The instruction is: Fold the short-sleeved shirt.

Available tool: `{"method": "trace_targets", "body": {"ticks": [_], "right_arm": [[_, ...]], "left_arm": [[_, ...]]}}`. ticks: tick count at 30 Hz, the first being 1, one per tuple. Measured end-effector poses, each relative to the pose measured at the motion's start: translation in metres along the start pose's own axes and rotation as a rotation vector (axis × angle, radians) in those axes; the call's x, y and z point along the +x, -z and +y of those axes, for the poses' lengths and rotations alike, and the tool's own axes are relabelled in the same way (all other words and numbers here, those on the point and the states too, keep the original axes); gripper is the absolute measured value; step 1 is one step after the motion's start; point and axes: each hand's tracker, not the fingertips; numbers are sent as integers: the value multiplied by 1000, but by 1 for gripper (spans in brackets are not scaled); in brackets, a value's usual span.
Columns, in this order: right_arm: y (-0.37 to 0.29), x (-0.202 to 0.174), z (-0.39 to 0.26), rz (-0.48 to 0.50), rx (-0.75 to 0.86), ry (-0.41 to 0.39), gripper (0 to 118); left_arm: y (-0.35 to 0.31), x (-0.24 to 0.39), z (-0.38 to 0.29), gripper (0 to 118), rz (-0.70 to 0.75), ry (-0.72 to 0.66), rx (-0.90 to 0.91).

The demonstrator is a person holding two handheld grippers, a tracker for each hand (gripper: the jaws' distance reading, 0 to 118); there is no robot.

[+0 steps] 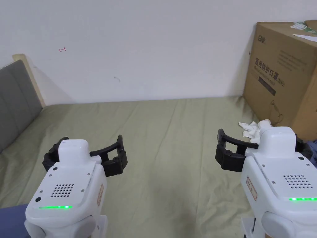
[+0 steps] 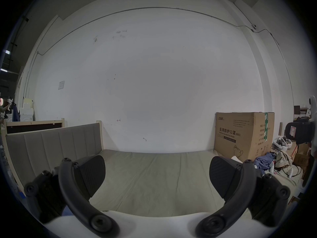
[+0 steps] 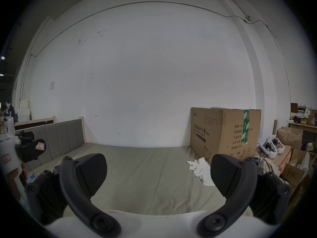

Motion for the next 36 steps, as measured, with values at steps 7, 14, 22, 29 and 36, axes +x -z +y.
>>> {"method": "trace_targets", "body": {"ticks": [7, 14, 22, 29, 36], "right_arm": [[2, 0, -1, -3, 0, 2, 118], [4, 0, -2, -2, -4, 2, 118], [6, 0, -2, -6, -22, 16, 118], [16, -1, 4, -82, -173, 77, 118], [26, 1, 20, -194, -495, 225, 118]], "left_arm": [[0, 0, 0, 118, 0, 4, -1], [1, -1, 0, 118, 5, 16, -2], [2, -3, 0, 118, 6, 17, -7], [0, -6, 4, 118, 2, 11, -1], [-1, -9, 7, 118, 2, -15, 9]]}}
